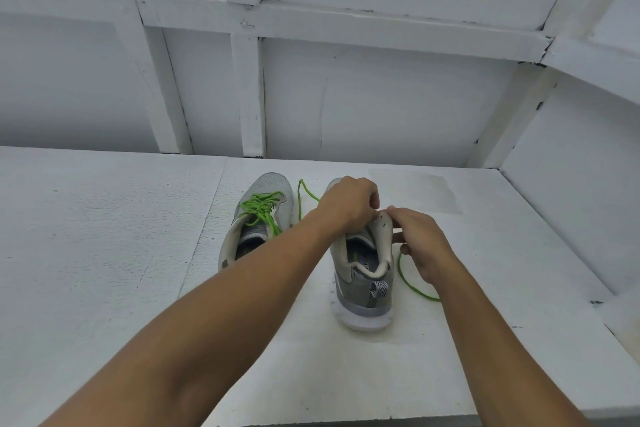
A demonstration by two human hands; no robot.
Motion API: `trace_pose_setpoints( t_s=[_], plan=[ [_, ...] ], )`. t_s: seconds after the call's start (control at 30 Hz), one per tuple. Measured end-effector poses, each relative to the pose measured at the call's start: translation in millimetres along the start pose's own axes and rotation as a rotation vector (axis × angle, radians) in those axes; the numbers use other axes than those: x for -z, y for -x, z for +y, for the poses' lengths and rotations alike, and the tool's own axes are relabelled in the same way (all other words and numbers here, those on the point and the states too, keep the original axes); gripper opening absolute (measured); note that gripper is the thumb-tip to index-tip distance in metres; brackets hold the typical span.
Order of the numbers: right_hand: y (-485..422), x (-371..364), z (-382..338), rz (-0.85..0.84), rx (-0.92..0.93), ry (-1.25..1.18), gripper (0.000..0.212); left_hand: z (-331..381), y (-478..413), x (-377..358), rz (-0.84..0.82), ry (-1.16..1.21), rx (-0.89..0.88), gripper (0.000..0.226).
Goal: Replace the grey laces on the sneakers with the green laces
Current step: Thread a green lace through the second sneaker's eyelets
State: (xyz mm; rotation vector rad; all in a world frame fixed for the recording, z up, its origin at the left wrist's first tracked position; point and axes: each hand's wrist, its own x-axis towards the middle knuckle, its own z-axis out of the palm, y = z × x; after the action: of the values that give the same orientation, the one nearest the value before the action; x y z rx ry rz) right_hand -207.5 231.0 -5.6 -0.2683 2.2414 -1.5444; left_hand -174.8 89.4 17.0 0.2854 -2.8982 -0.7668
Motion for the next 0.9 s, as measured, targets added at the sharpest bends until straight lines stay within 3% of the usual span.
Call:
trace_pose_setpoints(
  t_s=[0.23,0.33,0.4,0.47,0.57,0.6,0.63,0.67,0.73,0.8,0.83,0.9],
  plan=[
    [-12.5,8.7,-6.0,-0.107,0.081,0.147,0.011,2.5,9.5,-2.1,0.106,-0.173,-0.039,0.019],
    [-22.1,11.8,-5.3,-0.020,0.140,0.233,0.013,-0.6,19.2,2.9,0.212,-0.225,-0.004,0.023],
    [-28.5,17.2,-10.4,0.064,0.164,0.238,0.018,-9.0,33.3,2.0,0.282,-0.114,0.062,0.026],
    [-34.9,33.0,-28.2,0.147,0.188,-0.048,0.025,-19.3,47.7,-3.1,0.333,0.066,0.141,0.023],
    [-36.9,81.2,-70.8,0.176,0.180,-0.949,0.023,-26.6,65.3,-12.6,0.357,0.339,0.262,0.021],
    [-36.4,95.7,-81.4,0.186,0.218,-1.133,0.021,-27.1,68.8,-16.6,0.359,0.408,0.285,0.020],
    [-35.0,104.6,-88.6,0.217,0.257,-1.158,0.024,-26.6,71.1,-20.7,0.370,0.458,0.297,0.020],
    [-33.8,107.8,-91.9,0.268,0.303,-1.040,0.024,-25.1,72.9,-24.1,0.389,0.493,0.304,0.019],
    [-32.9,93.1,-83.8,0.356,0.431,-0.408,0.025,-22.0,75.0,-28.9,0.433,0.536,0.318,0.020],
    [-33.5,62.0,-53.0,0.164,0.558,0.349,0.018,-19.8,75.4,-31.7,0.457,0.557,0.336,0.019],
    [-33.5,47.7,-33.4,0.037,0.558,0.592,0.016,-18.9,75.9,-32.6,0.459,0.557,0.341,0.018],
    [-32.4,29.8,-6.4,-0.060,0.547,0.781,0.011,-18.2,76.7,-34.3,0.467,0.568,0.340,0.017]
  ],
)
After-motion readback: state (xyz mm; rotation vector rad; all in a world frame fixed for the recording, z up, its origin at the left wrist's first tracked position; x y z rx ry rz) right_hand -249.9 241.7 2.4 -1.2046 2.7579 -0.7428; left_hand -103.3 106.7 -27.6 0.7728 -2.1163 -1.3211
